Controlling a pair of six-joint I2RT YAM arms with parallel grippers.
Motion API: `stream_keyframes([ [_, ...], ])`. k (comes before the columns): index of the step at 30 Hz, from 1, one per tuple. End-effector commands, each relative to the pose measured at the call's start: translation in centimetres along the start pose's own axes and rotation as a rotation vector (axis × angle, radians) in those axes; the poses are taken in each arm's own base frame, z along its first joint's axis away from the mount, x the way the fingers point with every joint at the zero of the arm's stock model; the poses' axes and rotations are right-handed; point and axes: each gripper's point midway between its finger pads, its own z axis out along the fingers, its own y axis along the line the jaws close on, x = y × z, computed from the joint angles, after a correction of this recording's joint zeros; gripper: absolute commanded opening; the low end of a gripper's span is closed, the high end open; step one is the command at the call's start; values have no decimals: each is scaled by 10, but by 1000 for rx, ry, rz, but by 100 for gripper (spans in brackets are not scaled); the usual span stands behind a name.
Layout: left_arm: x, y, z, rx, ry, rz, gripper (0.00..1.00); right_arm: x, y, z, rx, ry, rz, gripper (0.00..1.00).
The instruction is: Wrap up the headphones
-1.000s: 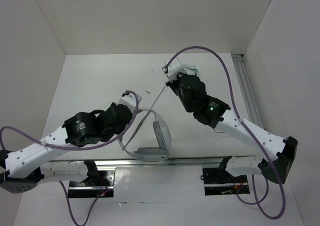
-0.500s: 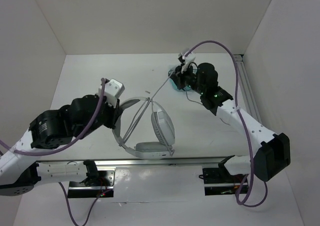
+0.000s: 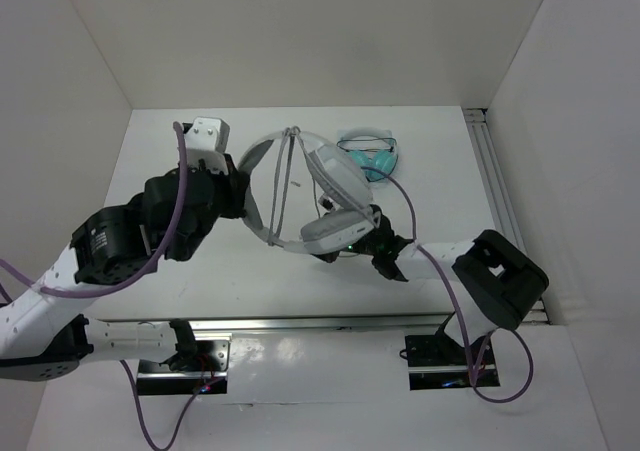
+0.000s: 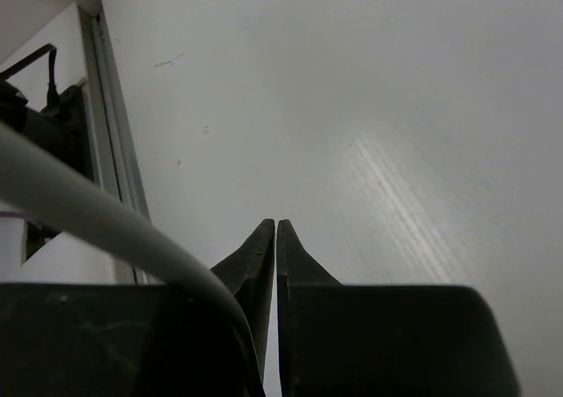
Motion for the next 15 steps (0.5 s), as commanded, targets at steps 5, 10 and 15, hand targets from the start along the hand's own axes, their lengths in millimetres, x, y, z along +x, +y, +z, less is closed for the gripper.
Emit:
stream_keyframes([
  [5, -74, 44, -4, -357, -301, -287, 0, 20, 31, -3, -105, -79, 3, 14],
  [10, -89, 55, 4, -471, -332, -264, 0, 54, 40, -12, -127, -37, 31, 14],
  [15, -95, 82, 37, -557, -298, -241, 0, 77, 44, -21, -120, -14, 44, 9],
])
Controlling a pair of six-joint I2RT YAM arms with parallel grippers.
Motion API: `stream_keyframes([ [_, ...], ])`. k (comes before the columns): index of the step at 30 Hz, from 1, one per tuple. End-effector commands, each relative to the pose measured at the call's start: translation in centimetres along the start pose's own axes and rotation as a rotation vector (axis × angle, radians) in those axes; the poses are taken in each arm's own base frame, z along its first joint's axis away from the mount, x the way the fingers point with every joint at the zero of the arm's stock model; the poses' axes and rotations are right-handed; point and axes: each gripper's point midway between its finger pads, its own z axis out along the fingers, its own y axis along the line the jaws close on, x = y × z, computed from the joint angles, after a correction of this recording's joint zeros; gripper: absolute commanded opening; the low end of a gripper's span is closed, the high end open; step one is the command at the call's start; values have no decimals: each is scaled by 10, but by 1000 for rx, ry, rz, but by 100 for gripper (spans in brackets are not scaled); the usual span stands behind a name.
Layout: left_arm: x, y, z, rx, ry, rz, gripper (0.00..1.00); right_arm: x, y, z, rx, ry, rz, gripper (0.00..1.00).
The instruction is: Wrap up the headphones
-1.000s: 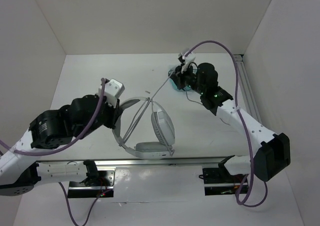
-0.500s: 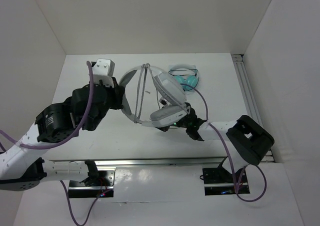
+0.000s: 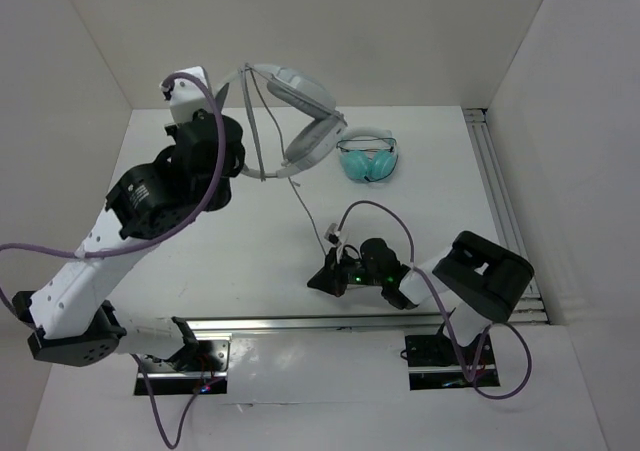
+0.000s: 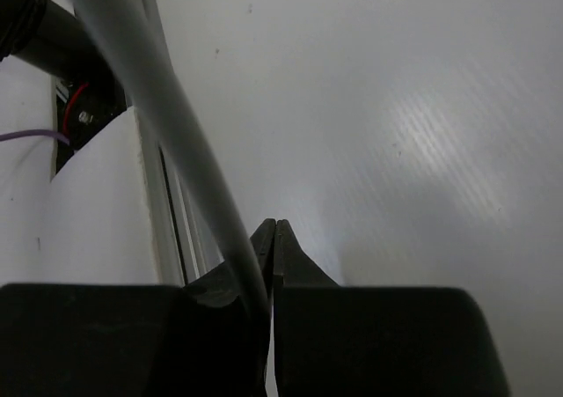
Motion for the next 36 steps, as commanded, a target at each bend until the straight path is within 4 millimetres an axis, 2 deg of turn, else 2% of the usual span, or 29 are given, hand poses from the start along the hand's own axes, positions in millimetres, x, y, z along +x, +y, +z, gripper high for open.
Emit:
stream_keyframes([
  [1, -37, 10, 17, -47, -68, -181, 0, -15, 13, 1, -28, -92, -48, 5],
  [3, -35, 20, 32, -80, -53, -189, 0, -6, 15, -1, -21, -68, -39, 5],
  [5, -25, 23, 48, -102, -26, -178, 0, -1, 21, 2, -14, -50, -41, 5],
  [6, -26, 32, 57, -122, -22, -200, 0, -2, 25, 3, -16, -52, -46, 2],
  [8, -16, 36, 73, -154, 3, -191, 0, 0, 34, 5, -6, -40, -62, 0],
  [10, -8, 49, 91, -183, 37, -212, 0, 6, 49, 8, -18, -17, -84, 0],
  [11, -4, 52, 98, -193, 49, -220, 0, 9, 49, 6, 14, -5, -96, 0],
  [12, 0, 63, 103, -221, 65, -228, 0, 4, 57, 9, 16, -11, -119, 0],
  [13, 14, 66, 111, -246, 90, -214, 0, 10, 69, 8, 35, 14, -145, 0],
  [15, 30, 74, 111, -269, 115, -207, 0, -1, 92, 10, 57, 2, -196, 0],
  [16, 34, 80, 114, -295, 106, -231, 0, 5, 119, 9, 28, 19, -251, 0],
  [17, 55, 86, 118, -315, 145, -213, 0, 0, 116, 3, 115, 20, -270, 0],
  [18, 60, 93, 118, -323, 158, -228, 0, -14, 133, 5, 100, 0, -293, 0],
  [19, 76, 101, 123, -344, 195, -237, 0, -11, 154, 3, 65, 13, -310, 0],
  [20, 77, 103, 124, -340, 193, -250, 0, -6, 152, 0, 109, 49, -345, 0],
  [21, 83, 104, 126, -343, 202, -235, 0, -20, 172, 2, 94, 29, -351, 0],
  [25, 103, 115, 127, -382, 228, -206, 0, -28, 218, -8, 92, 44, -468, 0],
  [27, 115, 121, 127, -402, 251, -152, 0, -37, 221, -14, 183, 41, -514, 0],
  [28, 122, 123, 122, -409, 269, -129, 0, -49, 210, -18, 266, 20, -538, 0],
  [29, 122, 124, 121, -407, 272, -114, 0, -50, 210, -20, 274, 35, -549, 0],
  [32, 131, 124, 110, -380, 282, -95, 0, -85, 196, -42, 411, -9, -599, 0],
  [33, 136, 128, 103, -368, 289, -78, 0, -103, 186, -56, 491, -40, -619, 0],
  [35, 144, 115, 97, -297, 297, -32, 0, -139, 188, -73, 558, -98, -647, 0],
  [36, 155, 114, 93, -282, 320, 17, 0, -157, 177, -87, 644, -118, -666, 0],
])
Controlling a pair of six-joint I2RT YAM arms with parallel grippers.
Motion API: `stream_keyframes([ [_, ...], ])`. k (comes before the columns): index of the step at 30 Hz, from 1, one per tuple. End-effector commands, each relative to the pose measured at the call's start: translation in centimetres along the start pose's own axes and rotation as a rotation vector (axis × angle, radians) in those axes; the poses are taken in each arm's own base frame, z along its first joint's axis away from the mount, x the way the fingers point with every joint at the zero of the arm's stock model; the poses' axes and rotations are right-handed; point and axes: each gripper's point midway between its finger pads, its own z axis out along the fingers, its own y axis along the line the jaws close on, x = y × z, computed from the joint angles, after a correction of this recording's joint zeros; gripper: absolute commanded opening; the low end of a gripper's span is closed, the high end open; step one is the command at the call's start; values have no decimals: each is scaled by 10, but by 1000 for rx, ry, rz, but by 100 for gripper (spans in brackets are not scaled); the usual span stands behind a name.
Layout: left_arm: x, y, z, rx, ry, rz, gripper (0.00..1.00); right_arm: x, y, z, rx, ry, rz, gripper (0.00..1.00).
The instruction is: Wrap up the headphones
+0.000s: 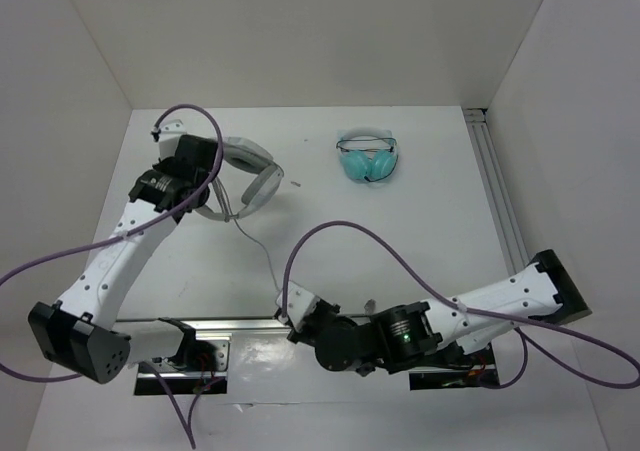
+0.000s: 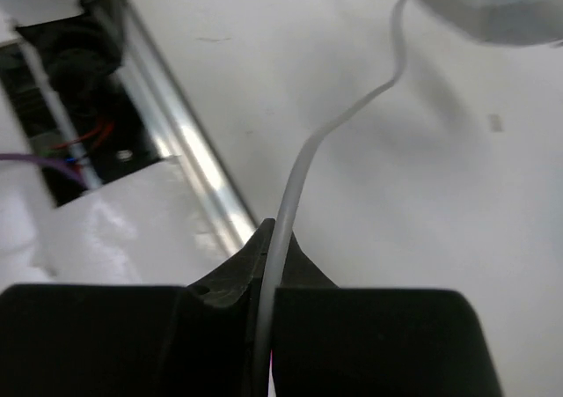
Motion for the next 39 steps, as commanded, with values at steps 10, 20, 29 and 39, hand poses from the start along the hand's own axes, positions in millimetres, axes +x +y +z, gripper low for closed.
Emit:
stream_keyframes([
  [10, 45, -38, -42, 156, -98, 288, 0, -149, -167, -69, 440, -175, 23, 0],
  [20, 81, -73, -68, 295, -94, 531, 0, -165, -205, -73, 597, -173, -36, 0],
  [29, 111, -76, -139, 585, -145, 686, 0, -150, -292, -77, 824, -54, -146, 0],
  [39, 110, -60, -198, 922, -108, 677, 0, -121, -345, -25, 829, 23, -145, 0],
])
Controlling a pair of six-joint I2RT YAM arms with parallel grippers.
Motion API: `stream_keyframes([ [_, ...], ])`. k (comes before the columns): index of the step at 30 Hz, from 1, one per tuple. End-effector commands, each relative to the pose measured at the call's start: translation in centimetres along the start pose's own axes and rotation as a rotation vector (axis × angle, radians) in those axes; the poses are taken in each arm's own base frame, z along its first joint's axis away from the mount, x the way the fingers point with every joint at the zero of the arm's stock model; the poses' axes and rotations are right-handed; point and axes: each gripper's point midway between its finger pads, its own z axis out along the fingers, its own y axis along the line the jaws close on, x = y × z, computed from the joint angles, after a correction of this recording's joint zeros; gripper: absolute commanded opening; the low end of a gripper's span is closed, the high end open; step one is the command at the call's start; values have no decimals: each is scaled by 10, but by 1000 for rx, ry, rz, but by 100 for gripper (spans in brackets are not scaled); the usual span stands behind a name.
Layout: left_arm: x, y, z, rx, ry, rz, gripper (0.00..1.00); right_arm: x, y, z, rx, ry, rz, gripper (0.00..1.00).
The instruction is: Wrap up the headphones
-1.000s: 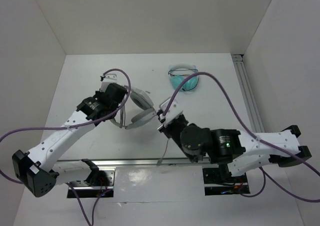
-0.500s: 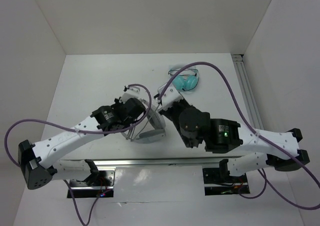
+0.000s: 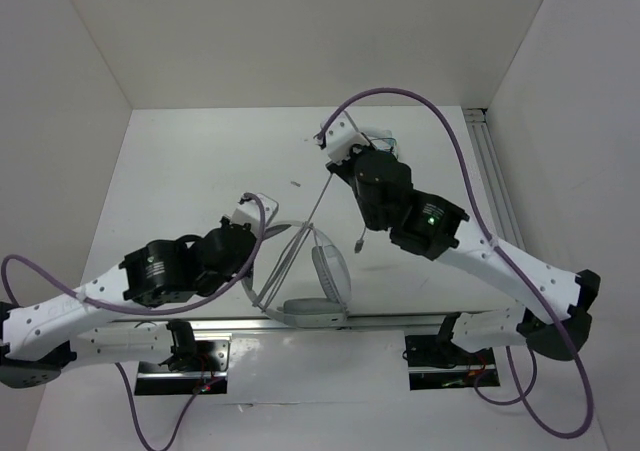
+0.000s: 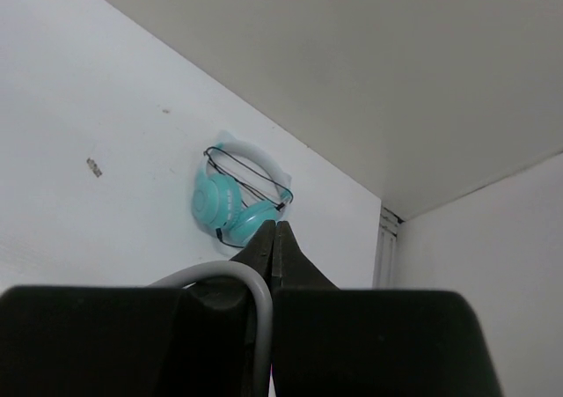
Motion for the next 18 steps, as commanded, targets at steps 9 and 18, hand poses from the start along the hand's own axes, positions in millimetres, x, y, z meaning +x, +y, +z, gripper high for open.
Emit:
stream_keyframes([
  [9, -52, 3, -68, 231, -177, -87, 0, 36, 23, 104, -196, 34, 278, 0],
  [18, -125, -6, -106, 352, -381, -195, 0, 54, 119, 66, -853, -172, 564, 9],
])
